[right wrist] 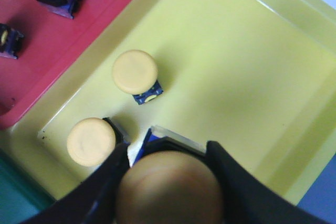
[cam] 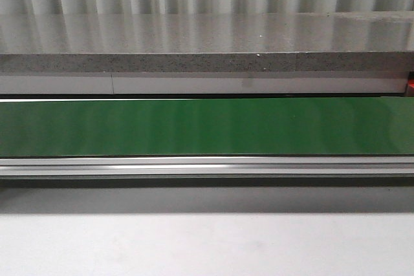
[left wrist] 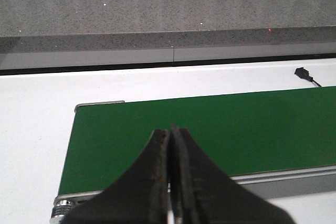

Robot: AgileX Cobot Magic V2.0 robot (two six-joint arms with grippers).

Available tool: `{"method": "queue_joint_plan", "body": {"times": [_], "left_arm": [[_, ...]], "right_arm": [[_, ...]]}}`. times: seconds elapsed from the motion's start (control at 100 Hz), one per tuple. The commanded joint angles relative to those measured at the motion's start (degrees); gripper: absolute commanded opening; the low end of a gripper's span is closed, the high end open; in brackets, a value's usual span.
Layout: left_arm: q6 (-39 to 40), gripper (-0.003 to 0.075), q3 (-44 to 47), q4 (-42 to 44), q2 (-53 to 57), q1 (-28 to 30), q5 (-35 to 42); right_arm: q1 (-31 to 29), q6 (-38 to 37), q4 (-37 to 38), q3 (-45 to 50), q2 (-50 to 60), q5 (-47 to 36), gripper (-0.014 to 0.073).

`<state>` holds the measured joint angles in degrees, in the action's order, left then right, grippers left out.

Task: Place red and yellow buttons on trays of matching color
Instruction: 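Lower the yellow button into the yellow tray and release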

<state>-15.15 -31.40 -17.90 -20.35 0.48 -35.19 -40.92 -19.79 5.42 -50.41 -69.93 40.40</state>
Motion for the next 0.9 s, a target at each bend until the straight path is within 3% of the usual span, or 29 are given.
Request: {"method": "queue_joint_plan", "body": {"times": [0.0,0.89], "left_arm": [[0.2,-0.0020,-1.6,-1.0,-0.4,-0.4,3.9],[0.2,-0.0020,-1.6,-1.0,-0.4,-0.4,3.9]], "right_arm": [[-0.3,-0.5,1.4,0.2,0.7,-5.5,0.0183],[-0.3,-1.8,1.4,1.2,-12.4,-11.4,0.0183]]}}
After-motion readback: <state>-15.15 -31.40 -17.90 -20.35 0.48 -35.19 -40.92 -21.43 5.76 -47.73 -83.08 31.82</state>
